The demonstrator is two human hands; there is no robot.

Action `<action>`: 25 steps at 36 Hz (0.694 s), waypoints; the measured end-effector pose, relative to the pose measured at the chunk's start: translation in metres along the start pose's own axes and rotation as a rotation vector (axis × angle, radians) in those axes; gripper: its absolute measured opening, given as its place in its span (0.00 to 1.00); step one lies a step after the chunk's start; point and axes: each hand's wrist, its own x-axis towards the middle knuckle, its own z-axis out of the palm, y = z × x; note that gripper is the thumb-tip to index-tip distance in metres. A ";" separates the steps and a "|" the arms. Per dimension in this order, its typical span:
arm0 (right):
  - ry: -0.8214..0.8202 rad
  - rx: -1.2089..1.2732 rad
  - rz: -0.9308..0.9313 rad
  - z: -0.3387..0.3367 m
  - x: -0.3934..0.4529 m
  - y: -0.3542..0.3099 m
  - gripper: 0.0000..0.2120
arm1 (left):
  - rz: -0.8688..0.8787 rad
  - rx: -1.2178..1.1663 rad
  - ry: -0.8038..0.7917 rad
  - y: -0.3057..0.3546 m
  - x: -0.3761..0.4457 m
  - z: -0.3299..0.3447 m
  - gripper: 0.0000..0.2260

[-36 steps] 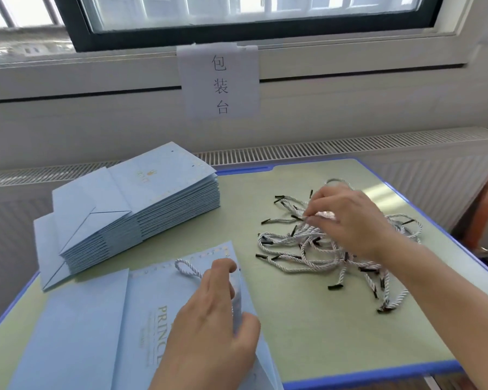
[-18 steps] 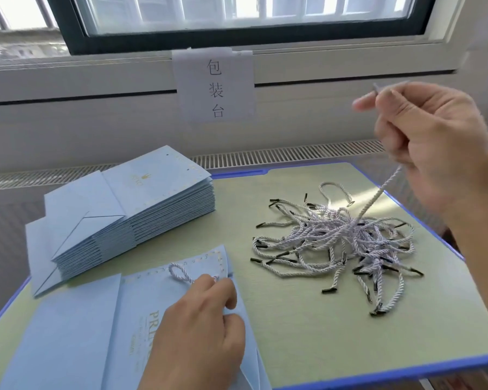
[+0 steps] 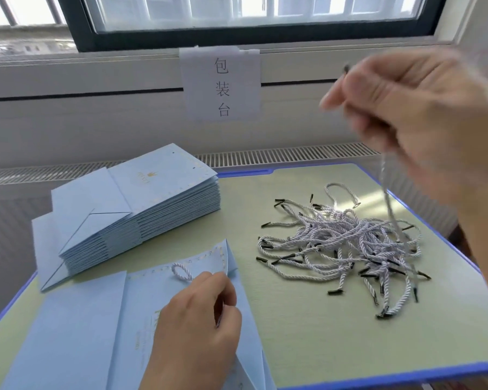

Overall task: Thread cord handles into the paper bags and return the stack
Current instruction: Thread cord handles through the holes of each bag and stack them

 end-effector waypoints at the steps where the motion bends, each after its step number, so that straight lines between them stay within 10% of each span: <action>1: -0.066 -0.004 0.059 0.005 -0.004 0.009 0.07 | -0.001 -0.025 0.017 0.000 0.000 0.000 0.04; 11: -0.384 -0.307 0.390 0.077 -0.066 0.091 0.15 | 0.050 -0.249 0.196 0.005 -0.004 -0.011 0.07; 25: -0.283 -0.267 0.480 0.110 -0.060 0.118 0.08 | -0.010 -0.498 0.255 0.007 -0.008 -0.006 0.12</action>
